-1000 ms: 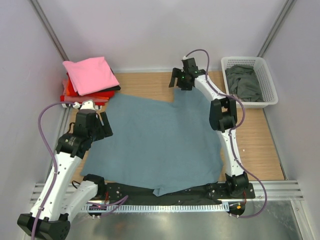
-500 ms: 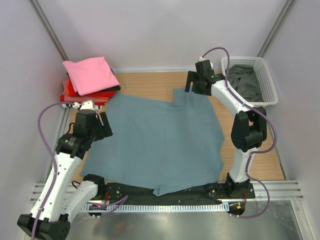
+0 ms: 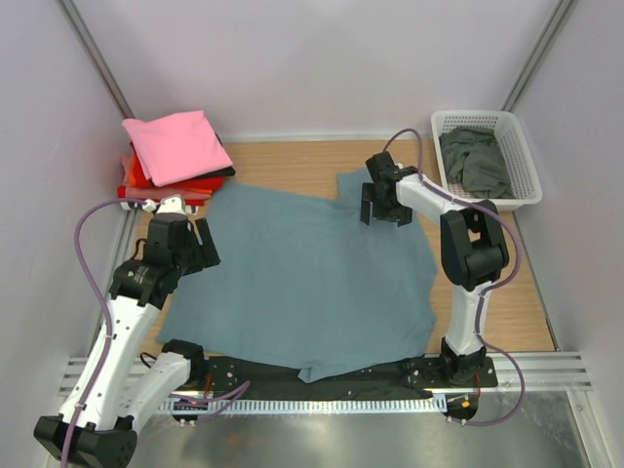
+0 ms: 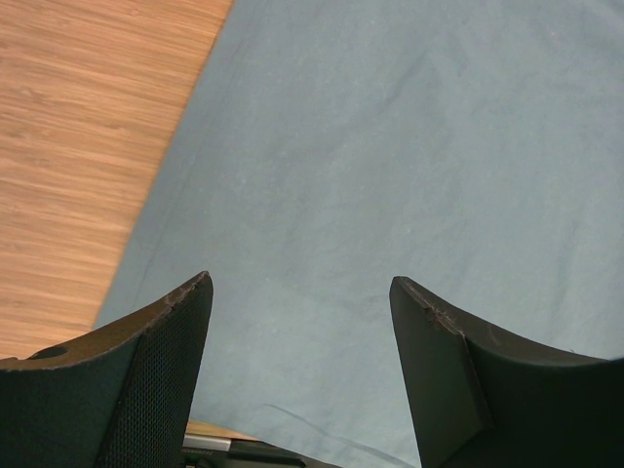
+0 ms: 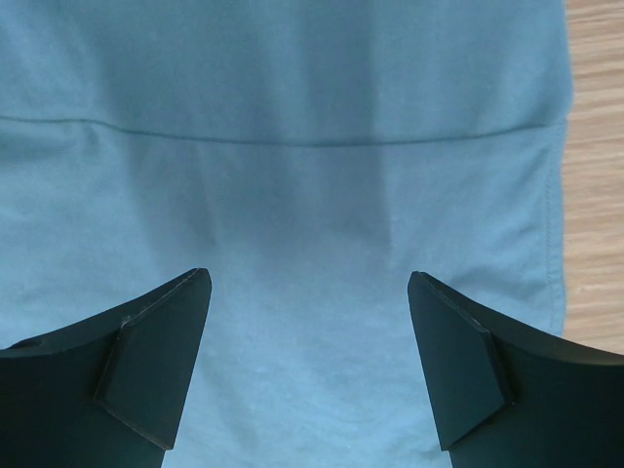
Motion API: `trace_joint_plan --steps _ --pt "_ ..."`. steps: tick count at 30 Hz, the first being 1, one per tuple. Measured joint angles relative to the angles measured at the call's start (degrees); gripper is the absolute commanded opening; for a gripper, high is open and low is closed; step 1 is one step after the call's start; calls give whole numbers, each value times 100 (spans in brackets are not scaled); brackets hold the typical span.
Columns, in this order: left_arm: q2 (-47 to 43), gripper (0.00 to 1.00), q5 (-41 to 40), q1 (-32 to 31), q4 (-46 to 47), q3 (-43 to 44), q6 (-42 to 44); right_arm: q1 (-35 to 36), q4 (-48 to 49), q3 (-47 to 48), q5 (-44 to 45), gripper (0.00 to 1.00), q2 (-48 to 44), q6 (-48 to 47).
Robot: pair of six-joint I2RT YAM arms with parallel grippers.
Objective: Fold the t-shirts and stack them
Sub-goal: Flatten the tshirt out
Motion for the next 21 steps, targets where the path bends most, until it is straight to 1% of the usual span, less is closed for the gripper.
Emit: trace_joint_plan --steps 4,12,15,21 --pt "15 74 0 0 0 0 0 13 -24 485 55 88 721 -46" --pt "85 74 -2 0 -2 -13 0 15 -352 1980 269 89 1672 -240" --pt "103 74 -4 0 0 -15 0 15 -514 2612 369 90 2050 -306" --pt "175 74 -9 0 0 -20 0 -28 -813 4352 413 91 3073 -404"
